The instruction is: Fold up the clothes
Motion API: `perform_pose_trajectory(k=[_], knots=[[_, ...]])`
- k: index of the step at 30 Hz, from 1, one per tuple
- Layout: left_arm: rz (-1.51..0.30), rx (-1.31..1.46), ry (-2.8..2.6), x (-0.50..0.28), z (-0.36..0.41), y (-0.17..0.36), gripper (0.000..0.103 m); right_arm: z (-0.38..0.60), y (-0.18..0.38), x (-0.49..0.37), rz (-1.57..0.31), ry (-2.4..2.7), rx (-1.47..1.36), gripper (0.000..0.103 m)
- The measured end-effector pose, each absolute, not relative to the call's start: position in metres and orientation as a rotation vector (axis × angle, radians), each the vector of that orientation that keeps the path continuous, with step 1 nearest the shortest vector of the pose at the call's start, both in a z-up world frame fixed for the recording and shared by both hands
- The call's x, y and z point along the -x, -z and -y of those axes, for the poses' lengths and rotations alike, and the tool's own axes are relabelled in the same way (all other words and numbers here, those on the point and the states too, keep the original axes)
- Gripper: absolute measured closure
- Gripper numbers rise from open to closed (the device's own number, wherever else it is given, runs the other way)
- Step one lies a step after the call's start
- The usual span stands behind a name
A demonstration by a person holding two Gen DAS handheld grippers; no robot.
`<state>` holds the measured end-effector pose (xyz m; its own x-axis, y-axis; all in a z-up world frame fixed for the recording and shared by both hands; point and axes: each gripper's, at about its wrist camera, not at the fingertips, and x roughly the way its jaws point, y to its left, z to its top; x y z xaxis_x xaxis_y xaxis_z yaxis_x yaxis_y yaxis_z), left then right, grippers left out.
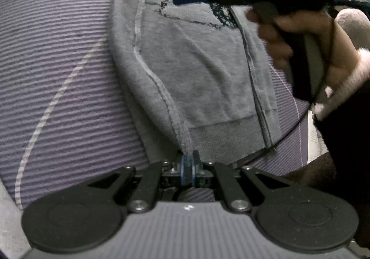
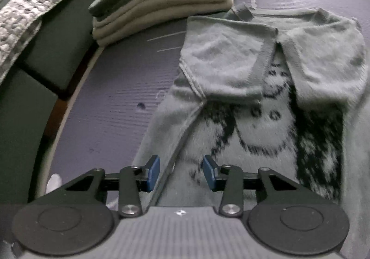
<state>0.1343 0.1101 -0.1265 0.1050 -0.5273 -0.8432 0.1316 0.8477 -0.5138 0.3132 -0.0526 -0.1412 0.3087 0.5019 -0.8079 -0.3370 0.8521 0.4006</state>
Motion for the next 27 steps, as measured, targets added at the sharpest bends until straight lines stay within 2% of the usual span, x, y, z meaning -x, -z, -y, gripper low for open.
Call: perform_pose_trajectory(k=[2,3,4,6,7,17,19,21,22,24,26,27], knots=[[-1.390,0.351,0.496,-0.135,-0.112,0.128,0.099,0.047,0.146,-0.317,-1.129,-0.553,-0.177,0.061],[-1.389,0.351,0.494,-0.135,-0.112,0.129,0.099,0.044,0.148,-0.318,-1.129,-0.552,-0.183,0.064],[-1.388,0.352,0.493,-0.135,-0.113,0.130,0.099,0.041,0.150,-0.320,-1.128,-0.550,-0.189,0.078],[-1.383,0.352,0.495,-0.135,-0.113,0.130,0.099,0.037,0.151,-0.319,-1.116,-0.538,-0.157,0.095],[-1.378,0.348,0.498,-0.134,-0.112,0.129,0.099,0.037,0.149,-0.318,-1.107,-0.532,-0.152,0.098],[-1.382,0.289,0.541,-0.133,-0.093,0.132,0.097,0.040,0.123,-0.322,-1.043,-0.459,-0.011,0.099],[-1.409,0.274,0.540,-0.136,-0.087,0.140,0.090,0.031,0.134,-0.324,-1.075,-0.431,0.094,0.094],[-1.437,0.279,0.541,-0.137,-0.085,0.147,0.076,0.025,0.140,-0.321,-1.071,-0.426,0.166,0.090],[-1.443,0.302,0.545,-0.138,-0.085,0.149,0.073,0.025,0.139,-0.319,-1.066,-0.423,0.178,0.086],[-1.440,0.320,0.551,-0.140,-0.085,0.147,0.052,0.029,0.133,-0.315,-1.061,-0.426,0.169,0.078],[-1.397,0.315,0.530,-0.140,-0.091,0.139,0.039,0.033,0.126,-0.309,-1.041,-0.433,0.154,0.077],[-1.383,0.308,0.519,-0.140,-0.093,0.137,0.037,0.038,0.122,-0.302,-1.031,-0.438,0.148,0.075]])
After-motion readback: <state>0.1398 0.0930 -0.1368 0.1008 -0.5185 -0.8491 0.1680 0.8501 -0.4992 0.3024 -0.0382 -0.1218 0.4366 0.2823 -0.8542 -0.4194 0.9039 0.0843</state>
